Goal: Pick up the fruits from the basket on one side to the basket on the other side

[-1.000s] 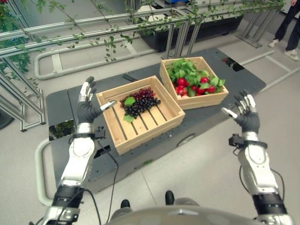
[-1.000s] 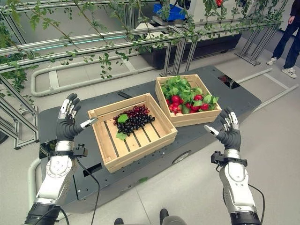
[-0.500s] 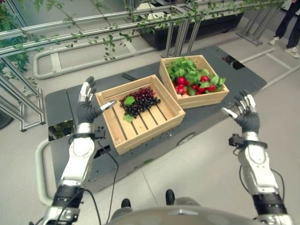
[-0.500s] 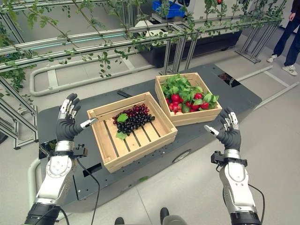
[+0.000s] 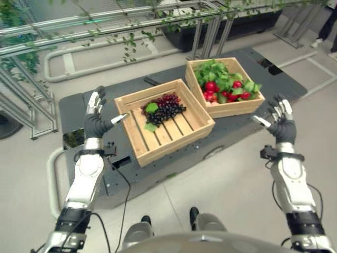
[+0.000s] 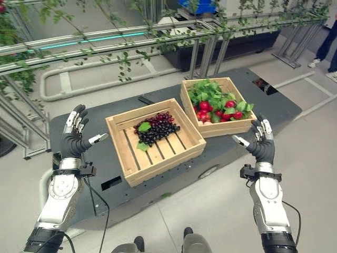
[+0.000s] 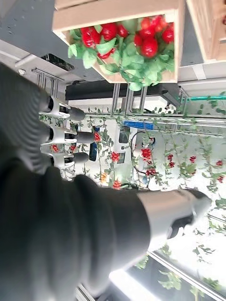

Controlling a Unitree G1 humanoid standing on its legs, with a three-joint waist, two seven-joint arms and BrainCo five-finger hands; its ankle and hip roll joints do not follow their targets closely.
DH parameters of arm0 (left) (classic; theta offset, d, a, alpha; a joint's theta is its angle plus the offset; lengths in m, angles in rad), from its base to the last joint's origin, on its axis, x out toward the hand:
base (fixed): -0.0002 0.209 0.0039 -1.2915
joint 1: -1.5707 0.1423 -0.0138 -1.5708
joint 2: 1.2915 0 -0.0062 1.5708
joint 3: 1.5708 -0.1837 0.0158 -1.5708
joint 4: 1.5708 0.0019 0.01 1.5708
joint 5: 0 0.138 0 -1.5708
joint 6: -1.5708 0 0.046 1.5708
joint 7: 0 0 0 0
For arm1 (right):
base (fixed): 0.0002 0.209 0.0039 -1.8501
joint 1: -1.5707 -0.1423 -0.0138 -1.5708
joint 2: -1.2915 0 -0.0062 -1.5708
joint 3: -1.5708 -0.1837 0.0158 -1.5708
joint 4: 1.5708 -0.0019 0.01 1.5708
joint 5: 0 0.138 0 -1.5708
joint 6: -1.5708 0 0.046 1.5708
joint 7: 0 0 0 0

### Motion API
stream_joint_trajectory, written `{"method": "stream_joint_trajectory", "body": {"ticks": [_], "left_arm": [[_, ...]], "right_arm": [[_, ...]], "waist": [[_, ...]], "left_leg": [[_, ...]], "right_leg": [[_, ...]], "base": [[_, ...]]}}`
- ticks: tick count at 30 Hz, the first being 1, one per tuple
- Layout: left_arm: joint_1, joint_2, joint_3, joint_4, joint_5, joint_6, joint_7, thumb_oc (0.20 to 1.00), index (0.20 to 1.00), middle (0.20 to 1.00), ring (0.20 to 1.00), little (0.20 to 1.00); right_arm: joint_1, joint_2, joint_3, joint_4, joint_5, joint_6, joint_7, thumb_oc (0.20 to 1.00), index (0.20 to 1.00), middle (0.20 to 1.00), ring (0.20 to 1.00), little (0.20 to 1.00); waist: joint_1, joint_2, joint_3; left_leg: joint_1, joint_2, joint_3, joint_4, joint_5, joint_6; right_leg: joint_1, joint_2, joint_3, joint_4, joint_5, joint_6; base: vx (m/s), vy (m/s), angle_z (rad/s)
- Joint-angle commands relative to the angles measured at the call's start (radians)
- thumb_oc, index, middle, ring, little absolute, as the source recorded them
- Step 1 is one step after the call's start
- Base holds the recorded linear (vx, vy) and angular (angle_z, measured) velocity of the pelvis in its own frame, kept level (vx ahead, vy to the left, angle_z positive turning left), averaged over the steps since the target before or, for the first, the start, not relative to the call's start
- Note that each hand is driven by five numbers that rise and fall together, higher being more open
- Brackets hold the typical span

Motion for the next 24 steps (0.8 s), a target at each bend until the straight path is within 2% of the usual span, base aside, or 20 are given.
{"method": "stream_joint_trajectory", "body": {"ticks": [1, 3, 5, 7, 10, 13, 14, 15, 16, 17, 19, 20, 22, 23, 24], "left_arm": [[0.005, 0.065, 0.042, -0.029, 0.013, -0.035, -0.001, 1.0, 1.0, 1.0, 1.0, 1.0], [0.015, 0.064, 0.054, -0.038, 0.02, -0.031, 0.001, 1.0, 1.0, 1.0, 1.0, 1.0], [0.016, 0.058, 0.061, -0.04, 0.005, -0.034, -0.002, 1.0, 1.0, 1.0, 1.0, 1.0], [-0.003, 0.05, 0.048, -0.031, -0.01, -0.038, -0.001, 1.0, 1.0, 1.0, 1.0, 1.0], [-0.016, 0.044, 0.037, -0.021, -0.013, -0.041, 0.001, 1.0, 1.0, 1.0, 1.0, 1.0], [-0.033, 0.03, 0.018, -0.011, -0.025, -0.038, -0.001, 1.0, 1.0, 1.0, 1.0, 1.0], [-0.045, 0.024, 0.006, -0.007, -0.026, -0.042, 0.003, 1.0, 1.0, 1.0, 1.0, 1.0], [-0.051, 0.028, 0.001, -0.009, -0.039, -0.041, 0.0, 1.0, 1.0, 1.0, 1.0, 1.0], [-0.055, 0.024, -0.003, -0.005, -0.044, -0.043, -0.005, 1.0, 1.0, 1.0, 1.0, 1.0], [-0.055, 0.019, -0.004, -0.006, -0.051, -0.042, -0.01, 1.0, 1.0, 1.0, 1.0, 1.0], [-0.059, 0.004, -0.011, -0.002, -0.07, -0.045, -0.014, 1.0, 1.0, 1.0, 1.0, 1.0], [-0.07, 0.004, -0.023, -0.003, -0.062, -0.042, -0.025, 1.0, 1.0, 1.0, 1.0, 1.0], [-0.07, 0.004, -0.023, -0.003, -0.061, -0.042, -0.025, 1.0, 1.0, 1.0, 1.0, 1.0], [-0.069, 0.002, -0.025, -0.008, -0.054, -0.038, -0.028, 1.0, 1.0, 1.0, 1.0, 1.0], [-0.067, 0.0, -0.028, -0.01, -0.056, -0.034, -0.036, 1.0, 1.0, 1.0, 1.0, 1.0]], "right_arm": [[-0.031, -0.005, -0.004, -0.029, -0.012, -0.042, 0.006, 1.0, 1.0, 1.0, 1.0, 1.0], [-0.04, 0.001, 0.01, -0.03, -0.012, -0.042, 0.005, 1.0, 1.0, 1.0, 1.0, 1.0], [-0.047, -0.008, 0.013, -0.026, -0.016, -0.039, 0.004, 1.0, 1.0, 1.0, 1.0, 1.0], [-0.06, -0.018, 0.022, -0.027, -0.019, -0.04, -0.002, 1.0, 1.0, 1.0, 1.0, 1.0], [-0.062, -0.024, 0.024, -0.03, -0.027, -0.038, -0.002, 1.0, 1.0, 1.0, 1.0, 1.0], [-0.041, -0.028, 0.008, -0.041, -0.015, -0.042, 0.002, 1.0, 1.0, 1.0, 1.0, 1.0], [-0.047, -0.034, 0.011, -0.032, -0.013, -0.048, -0.002, 1.0, 1.0, 1.0, 1.0, 1.0], [-0.034, -0.032, 0.007, -0.047, -0.002, -0.05, 0.003, 1.0, 1.0, 1.0, 1.0, 1.0], [-0.02, -0.031, 0.003, -0.052, 0.003, -0.053, 0.012, 1.0, 1.0, 1.0, 1.0, 1.0], [-0.02, -0.037, 0.004, -0.052, -0.001, -0.051, 0.016, 1.0, 1.0, 1.0, 1.0, 1.0], [-0.007, -0.036, 0.003, -0.06, 0.017, -0.062, 0.021, 1.0, 1.0, 1.0, 1.0, 1.0], [-0.005, -0.051, 0.002, -0.065, 0.012, -0.067, 0.021, 1.0, 1.0, 1.0, 1.0, 1.0], [-0.005, -0.052, 0.001, -0.064, 0.012, -0.067, 0.021, 1.0, 1.0, 1.0, 1.0, 1.0], [-0.003, -0.052, 0.0, -0.064, 0.017, -0.07, 0.02, 1.0, 1.0, 1.0, 1.0, 1.0], [0.005, -0.054, -0.005, -0.065, 0.025, -0.07, 0.02, 1.0, 1.0, 1.0, 1.0, 1.0]], "waist": [[-0.005, 0.003, -0.018], [-0.008, 0.006, -0.014], [-0.026, -0.006, -0.006], [-0.036, -0.01, 0.01], [-0.039, -0.013, 0.012], [-0.043, -0.014, -0.012], [-0.044, -0.008, -0.015], [-0.051, -0.006, -0.019], [-0.06, -0.003, -0.029], [-0.058, 0.0, -0.035], [-0.061, 0.013, -0.032], [-0.06, 0.016, -0.026], [-0.064, 0.019, -0.025], [-0.064, 0.018, -0.018], [-0.057, 0.014, -0.01]], "left_leg": [[0.014, 0.027, -0.021, 0.002, -0.034, 0.02], [0.041, 0.021, -0.008, -0.021, -0.045, 0.023], [0.061, 0.0, -0.024, -0.042, -0.052, 0.018], [0.079, -0.009, -0.038, -0.044, -0.074, 0.011], [0.094, -0.008, -0.05, -0.047, -0.087, 0.003], [0.098, 0.001, -0.071, -0.041, -0.099, -0.018], [0.093, 0.013, -0.08, -0.021, -0.106, -0.03], [0.09, 0.034, -0.089, -0.011, -0.098, -0.046], [0.087, 0.051, -0.104, -0.006, -0.101, -0.061], [0.093, 0.071, -0.105, 0.009, -0.09, -0.07], [0.074, 0.103, -0.115, 0.075, -0.027, -0.098], [0.033, 0.132, -0.126, 0.178, 0.06, -0.123], [0.026, 0.134, -0.133, 0.188, 0.056, -0.126], [0.001, 0.153, -0.124, 0.252, 0.108, -0.133], [-0.022, 0.159, -0.121, 0.301, 0.141, -0.127]], "right_leg": [[-0.12, -0.004, 0.055, 0.211, 0.161, 0.028], [-0.166, -0.015, 0.0, 0.161, 0.127, 0.021], [-0.2, 0.019, 0.024, 0.001, 0.118, 0.024], [-0.197, 0.03, 0.042, -0.165, 0.159, 0.045], [-0.204, 0.036, 0.038, -0.195, 0.182, 0.05], [-0.169, 0.042, 0.041, -0.195, 0.178, 0.039], [-0.167, 0.044, 0.019, -0.195, 0.181, 0.035], [-0.17, 0.063, 0.036, -0.178, 0.164, 0.026], [-0.169, 0.075, 0.026, -0.165, 0.152, 0.019], [-0.163, 0.08, 0.007, -0.158, 0.141, 0.009], [-0.136, 0.107, -0.01, -0.148, 0.119, -0.016], [-0.1, 0.127, -0.03, -0.161, 0.096, -0.048], [-0.098, 0.129, -0.035, -0.164, 0.097, -0.049], [-0.07, 0.136, -0.045, -0.177, 0.091, -0.065], [-0.047, 0.141, -0.046, -0.185, 0.079, -0.079]], "base": [[0.03, 0.191, 0.16], [0.1, 0.124, -0.05], [0.21, 0.012, -0.2], [0.22, -0.042, -0.25], [0.16, -0.083, 0.36], [0.19, -0.177, 0.37], [0.19, -0.276, 0.6], [0.19, -0.299, 0.95], [0.21, -0.304, 0.93], [0.26, -0.304, 0.88], [0.23, -0.347, 0.43], [0.14, -0.286, 0.28], [0.07, -0.168, 0.32], [0.1, -0.197, 0.08], [0.14, -0.385, 0.04]]}}
